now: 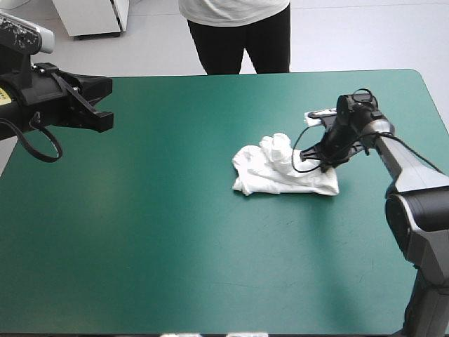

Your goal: Fold the cloth

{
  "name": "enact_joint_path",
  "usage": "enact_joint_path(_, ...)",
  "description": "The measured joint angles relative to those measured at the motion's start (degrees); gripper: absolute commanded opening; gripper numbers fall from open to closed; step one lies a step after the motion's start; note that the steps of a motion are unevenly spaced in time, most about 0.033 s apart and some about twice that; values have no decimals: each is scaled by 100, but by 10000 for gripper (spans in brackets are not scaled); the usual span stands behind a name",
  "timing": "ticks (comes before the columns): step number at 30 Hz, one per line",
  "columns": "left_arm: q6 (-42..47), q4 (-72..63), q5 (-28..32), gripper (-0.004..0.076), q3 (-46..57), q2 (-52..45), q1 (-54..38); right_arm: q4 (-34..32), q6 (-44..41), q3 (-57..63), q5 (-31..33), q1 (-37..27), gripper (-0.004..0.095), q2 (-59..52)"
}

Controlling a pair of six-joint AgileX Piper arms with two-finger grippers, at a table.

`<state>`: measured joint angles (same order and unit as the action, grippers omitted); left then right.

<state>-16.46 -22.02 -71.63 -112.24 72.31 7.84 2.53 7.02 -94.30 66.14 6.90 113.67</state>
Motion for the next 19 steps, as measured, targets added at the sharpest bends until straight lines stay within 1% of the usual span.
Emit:
enact_joint_path(2, 0, -51, 0, -10, 0, -1, 0, -253, -50, 288, 8, -281, 0, -242)
enact_joint_path(6, 0, -77, 0, -10, 0, -1, 0, -498, -85, 1053, -84, -1037, 0, -910)
enact_joint_path(14, -6, -124, 0, -10, 0, -1, 0, -610, -101, 2535, -596, -2585, 0, -2122)
enact_joint_path(17, -46, -264, 0, -10, 0, -1, 0, -655, -103, 2859, -736, -2908, 2, -2328)
enact_joint_path(19, -51, -322, 0, -10, 0, -1, 0, -656, -103, 2952, -777, -2971, 38, -2375)
